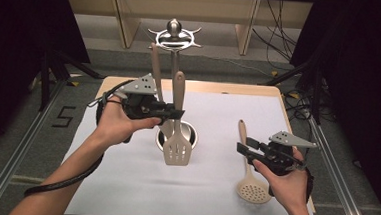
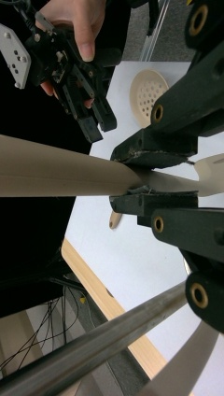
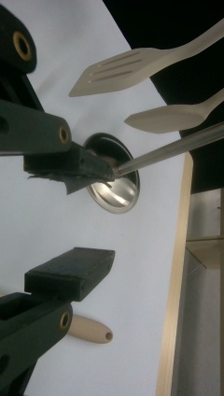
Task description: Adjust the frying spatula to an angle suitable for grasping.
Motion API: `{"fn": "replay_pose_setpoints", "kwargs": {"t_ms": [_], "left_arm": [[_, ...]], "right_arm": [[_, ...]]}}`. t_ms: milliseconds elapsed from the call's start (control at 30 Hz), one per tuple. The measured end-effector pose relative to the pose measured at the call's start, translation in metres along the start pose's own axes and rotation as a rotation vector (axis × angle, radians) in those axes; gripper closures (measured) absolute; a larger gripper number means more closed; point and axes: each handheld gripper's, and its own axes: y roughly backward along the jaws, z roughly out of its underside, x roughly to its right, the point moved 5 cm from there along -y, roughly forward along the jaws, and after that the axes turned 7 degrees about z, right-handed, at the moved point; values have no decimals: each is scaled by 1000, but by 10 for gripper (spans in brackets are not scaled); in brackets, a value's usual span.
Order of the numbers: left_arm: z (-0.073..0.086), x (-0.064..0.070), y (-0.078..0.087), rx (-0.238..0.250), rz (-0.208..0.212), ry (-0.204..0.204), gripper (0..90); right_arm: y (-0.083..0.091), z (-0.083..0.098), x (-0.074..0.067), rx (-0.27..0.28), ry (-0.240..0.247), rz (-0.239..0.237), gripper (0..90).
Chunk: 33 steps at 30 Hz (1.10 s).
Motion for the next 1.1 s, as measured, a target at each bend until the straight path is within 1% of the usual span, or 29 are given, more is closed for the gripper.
{"fn": "replay_pose_setpoints", "kwargs": {"t_ms": [33, 67, 100, 133, 167, 200, 233, 267, 300, 367, 400, 467, 500, 567, 600, 633, 667, 700, 733, 767, 833, 867, 900, 933, 967, 1000, 1033, 1067, 1100], "left_arm": [[-1, -3, 0, 5, 5, -26, 764], [-2, -3, 1, 9, 0, -8, 763], [-3, -5, 2, 9, -4, -19, 764], [-4, -6, 2, 14, 1, -21, 764], [-5, -7, 3, 16, 2, -22, 763], [-5, -8, 3, 19, 2, -16, 764], [-6, -10, 4, 17, 0, -30, 764], [-7, -11, 5, 18, -3, -30, 763], [-8, -12, 6, 14, -10, -28, 764], [-11, -14, 8, 19, -13, -34, 763], [-13, -15, 8, 23, -9, -37, 763], [-16, -16, 9, 21, -17, -31, 764], [-17, -16, 9, 21, -25, -19, 764], [-19, -20, 10, 20, -22, -48, 763], [-18, -18, 9, 22, -28, -13, 764], [-18, -18, 9, 21, -27, -4, 763], [-19, -20, 9, 25, -22, -22, 763], [-18, -20, 9, 24, -23, -12, 764], [-19, -23, 9, 19, -23, -38, 763], [-19, -23, 8, 19, -24, -33, 763], [-19, -23, 8, 17, -23, -14, 764], [-19, -24, 8, 17, -27, -10, 764], [-19, -24, 8, 17, -27, -10, 763], [-18, -25, 8, 15, -35, 9, 763], [-17, -21, 7, 27, -31, 87, 763], [-17, -22, 7, 26, -33, 90, 763], [-17, -23, 7, 29, -34, 95, 763], [-16, -24, 6, 33, -29, 96, 763], [-16, -24, 6, 29, -33, 98, 763]], "right_arm": [[0, 0, 0, -2, -1, 4, 560], [0, 0, 1, -4, 13, 12, 560], [-1, 1, -2, -3, -6, 0, 559], [-2, 2, -5, -12, -40, -8, 559], [-1, 2, -5, -24, -32, -4, 558], [-4, 2, -3, 0, 10, -9, 558], [-4, 1, -4, -6, 2, -12, 558], [-5, 2, -3, -3, 14, -4, 557], [-5, 1, -3, -2, 11, -5, 557], [-4, 1, -5, -9, -11, -12, 556], [-4, 1, -3, -7, -1, -6, 556], [-4, 0, -3, 0, 6, 1, 555], [-5, 0, -2, 15, 19, 0, 555], [-4, 0, -3, 10, 8, -4, 554], [-3, 0, -4, 2, -2, -5, 554], [-3, 0, -3, 6, 3, -4, 553], [-3, 0, -3, 0, -2, -2, 553], [-3, 0, -3, 2, 2, -1, 552], [-3, 0, -3, 4, -2, -4, 552], [-3, 0, -3, 5, 3, 8, 552], [-3, 0, -3, -1, -3, -6, 551], [-2, 1, -6, -21, -43, -1, 551], [-4, 0, -4, 11, -25, 9, 551], [-4, 0, -6, 6, -39, 5, 551], [-4, 0, -5, 6, -36, 3, 551], [-3, 0, -3, -4, -6, -4, 551], [-3, 0, -3, -4, -8, -3, 551], [-4, 0, -1, 9, 11, 1, 551], [-4, 0, -2, 4, 2, -6, 551]]}}
